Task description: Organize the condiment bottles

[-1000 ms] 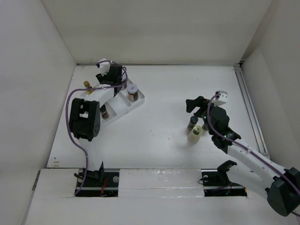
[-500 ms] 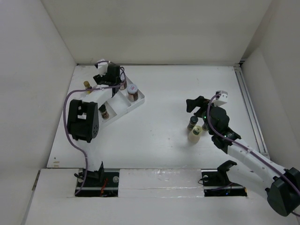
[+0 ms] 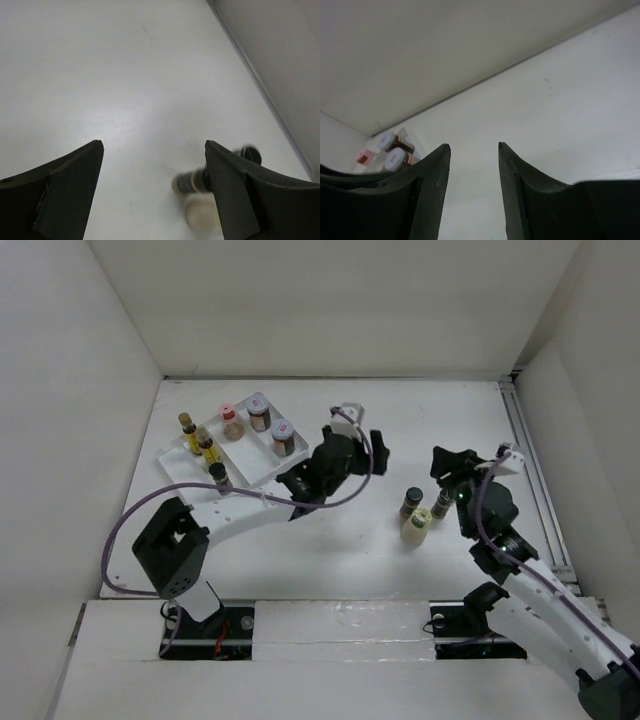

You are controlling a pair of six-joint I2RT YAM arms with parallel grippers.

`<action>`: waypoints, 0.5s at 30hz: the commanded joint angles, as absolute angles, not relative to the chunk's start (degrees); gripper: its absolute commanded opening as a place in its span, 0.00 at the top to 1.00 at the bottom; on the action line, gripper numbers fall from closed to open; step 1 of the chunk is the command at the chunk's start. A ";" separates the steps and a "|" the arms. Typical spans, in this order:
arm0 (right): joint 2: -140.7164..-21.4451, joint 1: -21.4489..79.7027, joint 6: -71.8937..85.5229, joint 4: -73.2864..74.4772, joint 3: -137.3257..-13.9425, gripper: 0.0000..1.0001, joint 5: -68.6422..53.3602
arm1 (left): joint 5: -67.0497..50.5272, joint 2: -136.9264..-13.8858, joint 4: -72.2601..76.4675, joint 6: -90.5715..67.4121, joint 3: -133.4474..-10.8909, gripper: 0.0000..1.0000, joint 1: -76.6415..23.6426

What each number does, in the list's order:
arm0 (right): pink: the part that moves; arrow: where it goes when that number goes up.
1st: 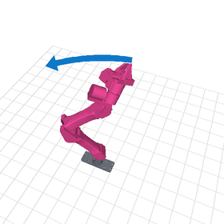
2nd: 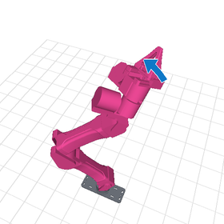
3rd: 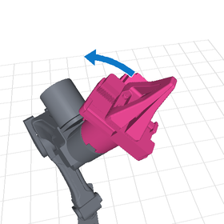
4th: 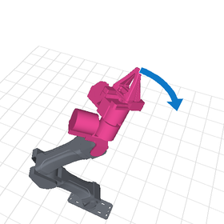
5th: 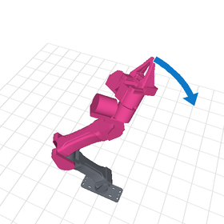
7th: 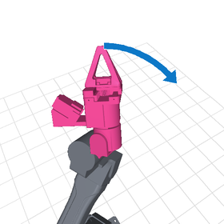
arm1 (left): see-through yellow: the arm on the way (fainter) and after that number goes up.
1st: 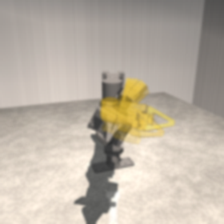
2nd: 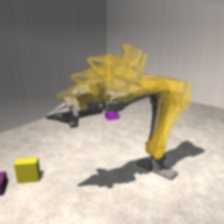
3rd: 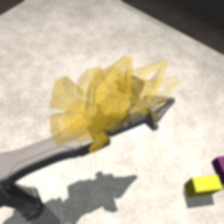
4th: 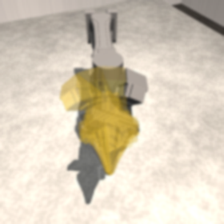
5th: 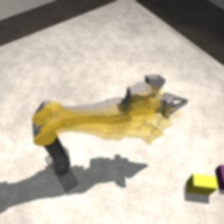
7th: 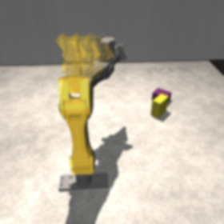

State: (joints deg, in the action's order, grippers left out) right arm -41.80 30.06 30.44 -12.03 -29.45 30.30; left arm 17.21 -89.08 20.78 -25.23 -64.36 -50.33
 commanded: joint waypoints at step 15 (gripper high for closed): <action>-34.01 29.79 31.20 -10.02 -31.20 0.16 38.32 | 7.03 -102.12 13.46 -15.03 -73.29 0.11 -68.02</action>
